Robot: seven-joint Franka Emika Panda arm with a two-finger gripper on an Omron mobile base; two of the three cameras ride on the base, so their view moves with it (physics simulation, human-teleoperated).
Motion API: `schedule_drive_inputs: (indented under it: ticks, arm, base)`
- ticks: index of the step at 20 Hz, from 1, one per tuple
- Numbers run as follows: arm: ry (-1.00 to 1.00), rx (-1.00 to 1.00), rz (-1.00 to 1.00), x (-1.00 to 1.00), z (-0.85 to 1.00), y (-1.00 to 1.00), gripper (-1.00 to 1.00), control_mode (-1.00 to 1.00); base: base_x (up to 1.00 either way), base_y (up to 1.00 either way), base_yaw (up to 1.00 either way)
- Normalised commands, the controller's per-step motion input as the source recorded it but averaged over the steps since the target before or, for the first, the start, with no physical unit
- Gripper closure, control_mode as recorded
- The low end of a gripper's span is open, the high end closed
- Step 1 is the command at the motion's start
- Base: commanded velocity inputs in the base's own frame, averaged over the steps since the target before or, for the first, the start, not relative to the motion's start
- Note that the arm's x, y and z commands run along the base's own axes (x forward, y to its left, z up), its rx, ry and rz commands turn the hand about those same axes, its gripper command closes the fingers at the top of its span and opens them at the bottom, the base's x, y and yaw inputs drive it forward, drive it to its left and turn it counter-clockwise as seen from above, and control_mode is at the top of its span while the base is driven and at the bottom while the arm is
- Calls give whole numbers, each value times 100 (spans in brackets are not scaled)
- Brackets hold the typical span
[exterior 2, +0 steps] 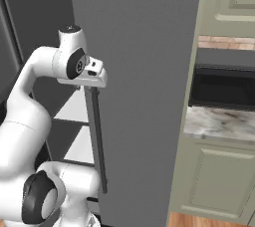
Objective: Take the tomato and eggplant out of the freezer and place them in the tupperware container on the counter. Then put the tupperware containing the vegetables back in the freezer.
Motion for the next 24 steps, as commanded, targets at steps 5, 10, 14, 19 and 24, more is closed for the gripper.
schedule_drive_inputs:
  ticks: [5, 10, 14, 19, 24]
  arm:
    - [-18, 0, 0, -53, 0, 0, -100, -100]
    - [-23, 0, -2, -72, 10, 0, -100, -100]
    - [-11, 0, -4, -63, 8, 0, -100, -100]
    - [-6, 0, -4, -52, 2, 0, -100, -100]
    - [-10, 0, -3, -49, 16, 0, -100, -100]
  base:
    - [0, 0, 0]
    - [0, 0, 0]
    - [0, 0, 0]
    - [0, 0, 0]
    - [0, 0, 0]
